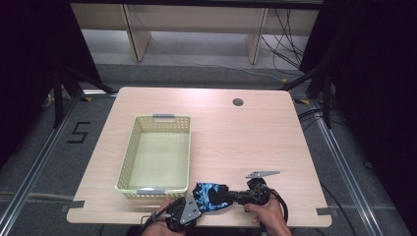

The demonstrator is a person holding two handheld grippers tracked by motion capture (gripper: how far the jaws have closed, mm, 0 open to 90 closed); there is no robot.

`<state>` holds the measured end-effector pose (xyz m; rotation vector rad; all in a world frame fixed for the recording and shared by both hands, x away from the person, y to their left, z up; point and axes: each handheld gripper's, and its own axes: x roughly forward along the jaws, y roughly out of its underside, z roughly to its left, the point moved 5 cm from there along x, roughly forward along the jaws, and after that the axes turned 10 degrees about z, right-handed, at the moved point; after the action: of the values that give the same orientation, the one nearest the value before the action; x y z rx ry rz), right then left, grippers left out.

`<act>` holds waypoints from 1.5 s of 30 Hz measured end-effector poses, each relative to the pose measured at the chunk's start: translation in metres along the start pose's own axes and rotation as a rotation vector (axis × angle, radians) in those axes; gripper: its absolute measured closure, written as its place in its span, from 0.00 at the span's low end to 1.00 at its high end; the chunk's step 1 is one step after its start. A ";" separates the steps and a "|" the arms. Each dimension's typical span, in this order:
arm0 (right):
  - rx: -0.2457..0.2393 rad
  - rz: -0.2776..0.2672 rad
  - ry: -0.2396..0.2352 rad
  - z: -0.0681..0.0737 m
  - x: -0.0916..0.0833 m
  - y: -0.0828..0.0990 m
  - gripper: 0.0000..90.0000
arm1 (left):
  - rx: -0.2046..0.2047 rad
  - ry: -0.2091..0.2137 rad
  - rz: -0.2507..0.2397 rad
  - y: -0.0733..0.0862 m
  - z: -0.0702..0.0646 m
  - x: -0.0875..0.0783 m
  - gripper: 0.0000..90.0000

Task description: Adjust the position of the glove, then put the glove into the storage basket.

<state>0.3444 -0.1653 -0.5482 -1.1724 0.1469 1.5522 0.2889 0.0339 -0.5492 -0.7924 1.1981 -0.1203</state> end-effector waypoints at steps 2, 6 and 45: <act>-0.019 -0.008 0.009 0.001 0.000 0.000 0.96 | 0.006 0.000 0.004 0.000 0.000 -0.001 0.87; -0.024 -0.006 -0.003 0.003 -0.001 0.001 0.96 | 0.014 0.001 -0.004 0.000 -0.001 -0.002 0.89; -0.261 -0.160 0.063 0.095 -0.089 -0.051 0.96 | 0.079 -0.057 -0.188 -0.038 0.023 -0.095 0.89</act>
<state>0.3180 -0.1459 -0.4123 -1.4029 -0.1091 1.4229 0.2835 0.0631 -0.4487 -0.8326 1.0575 -0.2966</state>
